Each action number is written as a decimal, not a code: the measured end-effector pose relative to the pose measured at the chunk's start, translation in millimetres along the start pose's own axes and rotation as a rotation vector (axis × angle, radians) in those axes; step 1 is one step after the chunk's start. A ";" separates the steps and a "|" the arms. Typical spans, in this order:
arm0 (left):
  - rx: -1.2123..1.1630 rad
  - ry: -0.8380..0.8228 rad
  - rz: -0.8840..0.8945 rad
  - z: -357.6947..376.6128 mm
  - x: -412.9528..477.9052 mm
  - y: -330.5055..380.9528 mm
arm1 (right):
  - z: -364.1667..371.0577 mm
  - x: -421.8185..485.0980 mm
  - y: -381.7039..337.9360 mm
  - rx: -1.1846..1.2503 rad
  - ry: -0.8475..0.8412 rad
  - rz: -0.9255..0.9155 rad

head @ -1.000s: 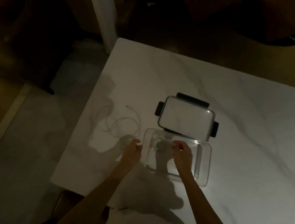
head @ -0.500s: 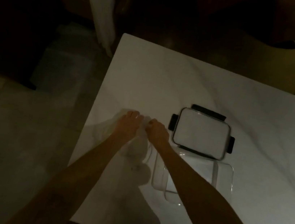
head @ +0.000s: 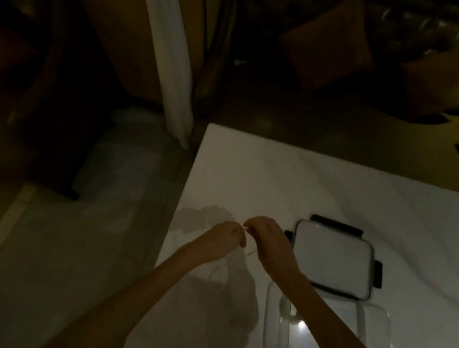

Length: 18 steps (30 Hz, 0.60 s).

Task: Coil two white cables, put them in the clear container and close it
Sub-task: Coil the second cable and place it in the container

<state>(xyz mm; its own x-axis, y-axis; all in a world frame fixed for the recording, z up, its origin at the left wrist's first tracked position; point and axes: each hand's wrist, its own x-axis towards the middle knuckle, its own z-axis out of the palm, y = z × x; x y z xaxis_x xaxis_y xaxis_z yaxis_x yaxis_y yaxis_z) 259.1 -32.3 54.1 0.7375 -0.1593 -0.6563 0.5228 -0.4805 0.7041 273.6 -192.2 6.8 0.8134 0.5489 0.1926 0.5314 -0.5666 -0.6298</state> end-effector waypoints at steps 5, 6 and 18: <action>-0.584 -0.234 0.254 -63.9 -91.2 136.3 | -138.6 70.2 -77.9 0.306 0.259 0.030; -0.650 -0.293 0.362 -70.0 -111.6 161.1 | -168.5 81.5 -98.4 0.402 0.274 0.015; -0.510 0.184 1.258 -91.4 -289.1 422.8 | -342.6 73.9 -235.5 0.639 0.147 -0.002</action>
<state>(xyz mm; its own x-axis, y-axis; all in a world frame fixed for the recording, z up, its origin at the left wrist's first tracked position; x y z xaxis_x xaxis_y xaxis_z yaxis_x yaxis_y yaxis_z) 306.0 -110.6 566.3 0.8517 -0.1132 0.5117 -0.4678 0.2760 0.8396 289.6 -228.8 427.2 0.8605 0.4343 0.2664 0.3244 -0.0641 -0.9437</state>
